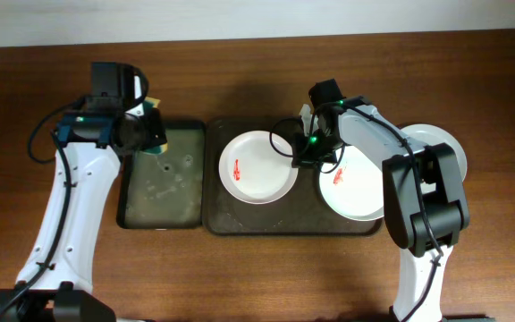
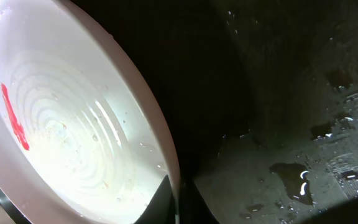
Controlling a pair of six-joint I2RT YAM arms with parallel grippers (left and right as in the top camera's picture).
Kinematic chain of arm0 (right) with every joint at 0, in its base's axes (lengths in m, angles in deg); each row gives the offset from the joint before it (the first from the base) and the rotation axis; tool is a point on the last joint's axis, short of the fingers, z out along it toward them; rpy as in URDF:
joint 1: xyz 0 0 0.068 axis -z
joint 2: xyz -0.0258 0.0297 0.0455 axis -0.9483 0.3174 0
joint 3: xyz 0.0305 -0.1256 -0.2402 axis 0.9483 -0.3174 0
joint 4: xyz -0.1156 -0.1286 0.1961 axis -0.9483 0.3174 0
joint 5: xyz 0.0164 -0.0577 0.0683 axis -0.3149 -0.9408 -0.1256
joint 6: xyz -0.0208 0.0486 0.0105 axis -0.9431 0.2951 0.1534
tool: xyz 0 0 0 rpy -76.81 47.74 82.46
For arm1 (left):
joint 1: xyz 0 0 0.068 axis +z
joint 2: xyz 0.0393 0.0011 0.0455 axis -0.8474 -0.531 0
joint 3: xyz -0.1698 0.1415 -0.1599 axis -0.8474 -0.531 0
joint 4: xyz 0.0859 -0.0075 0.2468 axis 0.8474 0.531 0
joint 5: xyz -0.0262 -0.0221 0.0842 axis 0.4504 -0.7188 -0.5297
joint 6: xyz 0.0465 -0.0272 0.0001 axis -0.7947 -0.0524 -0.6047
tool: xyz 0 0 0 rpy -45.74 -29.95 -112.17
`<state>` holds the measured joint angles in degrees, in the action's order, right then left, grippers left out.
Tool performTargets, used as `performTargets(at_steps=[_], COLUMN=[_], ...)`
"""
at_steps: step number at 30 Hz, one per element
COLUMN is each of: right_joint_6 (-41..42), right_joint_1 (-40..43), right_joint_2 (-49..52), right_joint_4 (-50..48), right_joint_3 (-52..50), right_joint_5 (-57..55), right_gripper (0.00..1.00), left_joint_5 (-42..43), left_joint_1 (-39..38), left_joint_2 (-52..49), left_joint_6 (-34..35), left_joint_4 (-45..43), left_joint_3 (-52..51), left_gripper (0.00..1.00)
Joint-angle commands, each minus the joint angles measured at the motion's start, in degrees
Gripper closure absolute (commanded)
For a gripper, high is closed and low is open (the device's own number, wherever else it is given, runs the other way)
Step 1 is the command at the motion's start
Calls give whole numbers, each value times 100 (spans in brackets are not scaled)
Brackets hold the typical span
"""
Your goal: Clean dirty plates on tray and stack at the side
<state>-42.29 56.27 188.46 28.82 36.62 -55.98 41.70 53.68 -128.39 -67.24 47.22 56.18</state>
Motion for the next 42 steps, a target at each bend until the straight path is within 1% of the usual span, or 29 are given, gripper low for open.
performTargets(at_steps=[1,3,6,8,9,13,16,17,19,20,26,34,35,36,37,38,39,41,42], right_joint_6=[31,33,31,31,31,33,31,31,33,31,31,31,31,31,31,31,31,31,31], right_joint_1=[-46,-46,-46,-46,-46,-46,-46,-46,-46,-46,-46,-46,-46,-46,-46,-46,-46,-46,-46], right_joint_2=[-33,-33,-33,-33,-33,-33,-33,-33,-33,-33,-33,-33,-33,-33,-33,-33,-33,-33,-33], right_joint_4=[-13,-17,-35,-37,-37,-13,127,140,138,138,136,136,136,136,133,109,68,-28,-50], right_joint_3=[-28,-28,-28,-28,-28,-28,-28,-28,-28,-28,-28,-28,-28,-28,-28,-28,-28,-28,-28], right_joint_5=[140,140,140,138,140,140,140,140,140,140,140,118,118,118,118,118,118,118,120], right_gripper=[96,96,96,96,96,96,96,96,96,96,96,96,95,80,57,55,54,55,58], left_joint_5=[-726,-444,-457,-693,-981,-986,-144,455,986,1071,1036,1038,1040,1036,1036,1038,1036,1038,1040], left_joint_1=[-225,-306,-380,-503,-680,-992,-1119,-1178,-1285,-1375,-1871,-1902,-1902,-1902,-1902,-1902,-1902,-1902,-1902], left_joint_2=[-83,-120,-212,-282,-400,-717,-754,-756,-767,-774,-1134,-1805,-1845,-1902,-1961,-2028,-2070,-2179,-2225], left_joint_6=[-4,-2,-9,-11,-9,-7,-7,-4,118,240,387,407,407,404,404,407,407,404,404], left_joint_4=[4,11,-9,-81,-116,-203,-304,-374,-514,-564,-682,-942,-933,-907,-907,-920,-922,-905,-890], left_joint_3=[-37,-37,-39,-39,-39,-39,-39,-39,-39,-39,-39,-39,-39,-39,-39,-39,-39,-39,-39], left_gripper=[100,100,100,100,100,100,100,100,100,100,100,100,100,100,100,100,100,100,100])
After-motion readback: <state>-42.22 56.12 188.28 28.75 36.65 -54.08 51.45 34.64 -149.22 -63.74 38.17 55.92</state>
